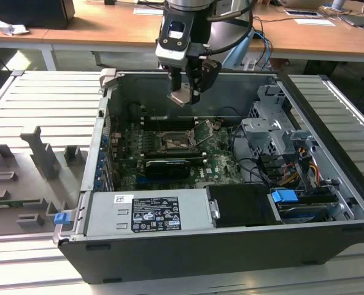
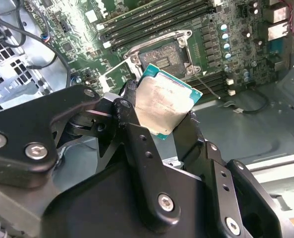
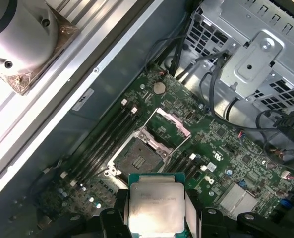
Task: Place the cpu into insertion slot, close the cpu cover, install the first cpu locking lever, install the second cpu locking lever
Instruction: 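Place the cpu into insertion slot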
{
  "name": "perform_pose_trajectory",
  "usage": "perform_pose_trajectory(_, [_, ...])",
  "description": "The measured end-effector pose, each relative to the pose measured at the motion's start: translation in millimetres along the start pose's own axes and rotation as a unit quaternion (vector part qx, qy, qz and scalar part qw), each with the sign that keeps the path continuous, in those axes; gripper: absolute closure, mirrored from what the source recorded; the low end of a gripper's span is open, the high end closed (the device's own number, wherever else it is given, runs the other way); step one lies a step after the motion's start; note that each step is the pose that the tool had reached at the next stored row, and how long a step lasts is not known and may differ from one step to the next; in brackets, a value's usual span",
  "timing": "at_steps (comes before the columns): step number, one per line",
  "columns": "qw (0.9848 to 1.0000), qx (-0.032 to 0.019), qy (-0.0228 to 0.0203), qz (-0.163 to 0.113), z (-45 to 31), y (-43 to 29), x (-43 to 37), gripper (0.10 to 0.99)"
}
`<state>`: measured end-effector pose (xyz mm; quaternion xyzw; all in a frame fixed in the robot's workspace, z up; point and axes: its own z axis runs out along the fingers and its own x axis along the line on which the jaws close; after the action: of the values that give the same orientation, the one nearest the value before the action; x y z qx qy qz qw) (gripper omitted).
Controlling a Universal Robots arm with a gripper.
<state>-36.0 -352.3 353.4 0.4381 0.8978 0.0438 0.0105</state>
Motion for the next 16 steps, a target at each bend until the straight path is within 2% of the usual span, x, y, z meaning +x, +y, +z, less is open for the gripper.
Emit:
perform_pose_trajectory(4, [0.9996, -0.0003, -0.0026, 0.027, 2.9, -0.2, -0.1, 0.549])
perform_pose_trajectory(8, [0.9979, -0.0010, -0.0060, 0.064, 6.8, -0.5, -0.2, 0.549])
perform_pose_trajectory(9, [0.9963, -0.0014, -0.0078, 0.085, 9.0, -0.8, -0.2, 0.549])
perform_pose_trajectory(10, [0.9953, -0.0015, -0.0088, 0.096, 9.9, -0.8, -0.2, 0.549])
perform_pose_trajectory(16, [0.9905, -0.0019, -0.0121, 0.137, 13.3, -1.1, -0.3, 0.549])
